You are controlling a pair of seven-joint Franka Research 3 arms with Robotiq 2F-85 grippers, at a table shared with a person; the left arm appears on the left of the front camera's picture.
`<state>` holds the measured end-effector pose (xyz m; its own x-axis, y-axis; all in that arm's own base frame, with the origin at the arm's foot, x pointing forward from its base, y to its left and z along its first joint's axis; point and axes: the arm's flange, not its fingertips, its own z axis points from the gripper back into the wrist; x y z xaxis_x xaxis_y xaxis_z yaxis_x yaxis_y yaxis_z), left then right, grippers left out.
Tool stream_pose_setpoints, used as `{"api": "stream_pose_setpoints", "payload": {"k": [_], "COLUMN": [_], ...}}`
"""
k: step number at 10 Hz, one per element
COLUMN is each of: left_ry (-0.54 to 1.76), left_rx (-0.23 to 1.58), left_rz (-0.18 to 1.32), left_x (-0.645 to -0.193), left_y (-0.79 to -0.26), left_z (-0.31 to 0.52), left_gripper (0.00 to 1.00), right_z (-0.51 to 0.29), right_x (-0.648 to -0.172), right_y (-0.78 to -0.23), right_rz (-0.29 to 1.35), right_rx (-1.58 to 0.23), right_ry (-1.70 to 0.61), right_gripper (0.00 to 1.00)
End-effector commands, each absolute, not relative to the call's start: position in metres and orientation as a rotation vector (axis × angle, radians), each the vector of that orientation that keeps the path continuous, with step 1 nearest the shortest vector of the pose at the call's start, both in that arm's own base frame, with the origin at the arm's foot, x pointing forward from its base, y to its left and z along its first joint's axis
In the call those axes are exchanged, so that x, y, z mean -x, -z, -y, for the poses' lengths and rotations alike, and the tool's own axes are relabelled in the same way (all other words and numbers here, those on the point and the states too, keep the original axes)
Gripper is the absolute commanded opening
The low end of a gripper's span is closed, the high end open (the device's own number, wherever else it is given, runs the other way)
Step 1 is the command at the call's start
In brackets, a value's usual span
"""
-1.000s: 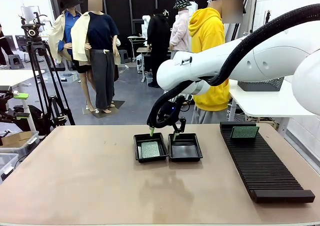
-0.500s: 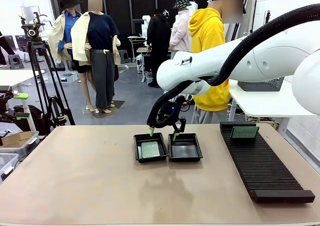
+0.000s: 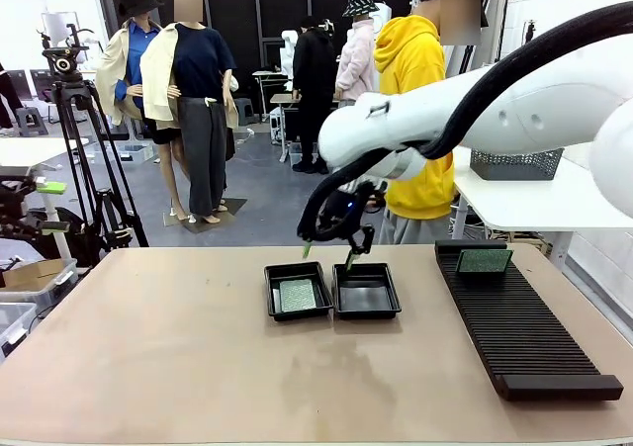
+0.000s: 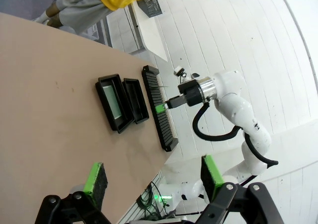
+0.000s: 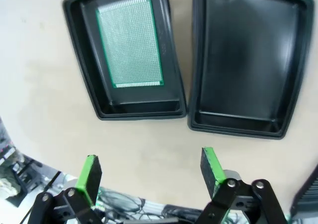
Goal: Inspect and transfer BCBs to ESD trays.
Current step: Pick up the ESD tray and place it on the left side of the table.
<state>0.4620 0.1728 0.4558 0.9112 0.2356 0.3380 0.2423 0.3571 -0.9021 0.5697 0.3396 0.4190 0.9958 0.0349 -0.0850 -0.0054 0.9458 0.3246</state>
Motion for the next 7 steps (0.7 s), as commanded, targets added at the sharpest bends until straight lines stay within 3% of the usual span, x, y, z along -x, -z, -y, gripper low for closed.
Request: {"api": "stream_pose_setpoints", "payload": {"k": [1, 7], "left_ry": [-0.054, -0.182], "left_rx": [1.139, 0.907], "left_rz": [0.409, 0.328], "left_x": [-0.457, -0.472], "left_y": [-0.472, -0.493], "left_z": [-0.125, 0.018], "left_gripper": [1.00, 1.00], "right_z": [-0.277, -0.126], "right_x": [-0.548, -0.496], "right_y": [-0.444, -0.494], "right_rz": [-0.086, 0.110], "right_rx": [-0.434, -0.702], "right_ry": [-0.024, 0.006], "right_gripper": [1.00, 1.00]}}
